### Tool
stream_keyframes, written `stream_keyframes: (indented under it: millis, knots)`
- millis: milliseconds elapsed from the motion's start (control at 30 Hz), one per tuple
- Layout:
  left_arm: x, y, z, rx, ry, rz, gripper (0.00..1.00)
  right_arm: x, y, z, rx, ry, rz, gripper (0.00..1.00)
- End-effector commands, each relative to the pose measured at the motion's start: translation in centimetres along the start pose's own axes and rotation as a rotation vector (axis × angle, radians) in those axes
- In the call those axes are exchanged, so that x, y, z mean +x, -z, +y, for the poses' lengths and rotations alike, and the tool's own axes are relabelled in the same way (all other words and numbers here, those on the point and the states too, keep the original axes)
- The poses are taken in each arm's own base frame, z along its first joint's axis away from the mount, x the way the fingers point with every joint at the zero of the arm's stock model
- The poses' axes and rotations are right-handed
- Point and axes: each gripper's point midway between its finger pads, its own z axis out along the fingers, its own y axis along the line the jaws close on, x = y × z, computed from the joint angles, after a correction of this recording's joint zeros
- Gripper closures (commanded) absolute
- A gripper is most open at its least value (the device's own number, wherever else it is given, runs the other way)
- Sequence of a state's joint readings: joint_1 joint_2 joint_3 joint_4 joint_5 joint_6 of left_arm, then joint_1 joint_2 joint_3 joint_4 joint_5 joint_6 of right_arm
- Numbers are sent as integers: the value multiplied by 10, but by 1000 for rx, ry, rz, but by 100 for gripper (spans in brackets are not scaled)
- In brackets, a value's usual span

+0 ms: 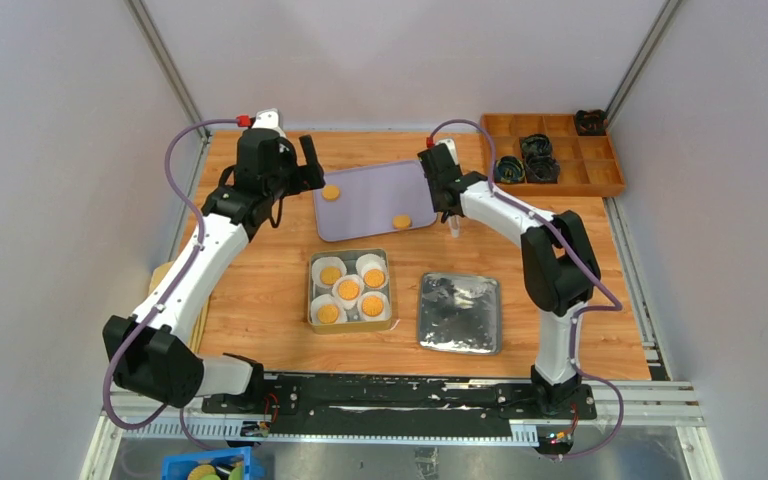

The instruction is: Pack the cookies

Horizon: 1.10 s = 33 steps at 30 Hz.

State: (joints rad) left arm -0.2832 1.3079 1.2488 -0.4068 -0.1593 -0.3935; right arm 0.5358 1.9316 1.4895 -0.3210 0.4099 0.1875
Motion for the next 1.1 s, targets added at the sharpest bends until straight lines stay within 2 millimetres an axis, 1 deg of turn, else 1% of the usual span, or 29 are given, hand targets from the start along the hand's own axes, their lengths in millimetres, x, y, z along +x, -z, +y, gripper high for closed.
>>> stream_keyframes:
  millis: [0, 100, 200, 300, 400, 433, 467, 500, 567, 600, 667, 700, 767, 800, 867, 900, 967, 1067]
  knots:
    - [4, -8, 1, 4, -1, 7, 0, 14, -29, -23, 75, -20, 74, 66]
    - [4, -8, 0, 5, -2, 8, 0, 27, -44, -25, 88, -13, 125, 66]
    - [5, -8, 2, -1, -3, 11, 0, 37, -52, -25, 85, -10, 168, 62]
    - [9, -11, 2, -2, -3, 18, 0, 44, -54, -24, 79, -1, 204, 54]
    - [13, -16, 0, 6, -2, 33, 0, 44, -49, -24, 67, -7, 206, 39]
    - [13, -17, -1, 11, 0, 37, 0, 41, -45, -24, 65, -13, 200, 32]
    - [14, -17, -2, 17, 0, 39, 0, 38, -39, -24, 56, -13, 193, 18]
    - [13, -18, -3, 22, 3, 38, 0, 33, -32, -26, 53, -12, 180, 14]
    - [12, -17, -5, 31, 7, 32, 0, 24, -16, -29, 50, -13, 146, 13]
    - [12, -17, -5, 34, 7, 31, 0, 19, -4, -31, 51, -19, 125, 13]
    - [11, -15, -6, 40, 7, 29, 0, 18, 24, -39, 68, -39, 94, 14]
    - [11, -14, -6, 43, 6, 29, 0, 21, 37, -43, 75, -53, 94, 15]
    - [10, -11, -8, 52, 4, 28, 0, 41, 60, -53, 87, -86, 128, 19]
    - [11, -10, -8, 58, 3, 28, 0, 53, 70, -56, 84, -98, 150, 22]
    - [10, -8, -12, 79, 7, 29, 0, 79, 90, -58, 54, -110, 181, 33]
    - [10, -6, -15, 94, 10, 28, 0, 93, 98, -59, 44, -115, 196, 36]
    - [9, -4, -21, 123, 19, 30, 0, 120, 116, -60, 20, -136, 223, 41]
    - [10, 0, -34, 167, 9, 37, 0, 157, 137, -60, -14, -189, 262, 44]
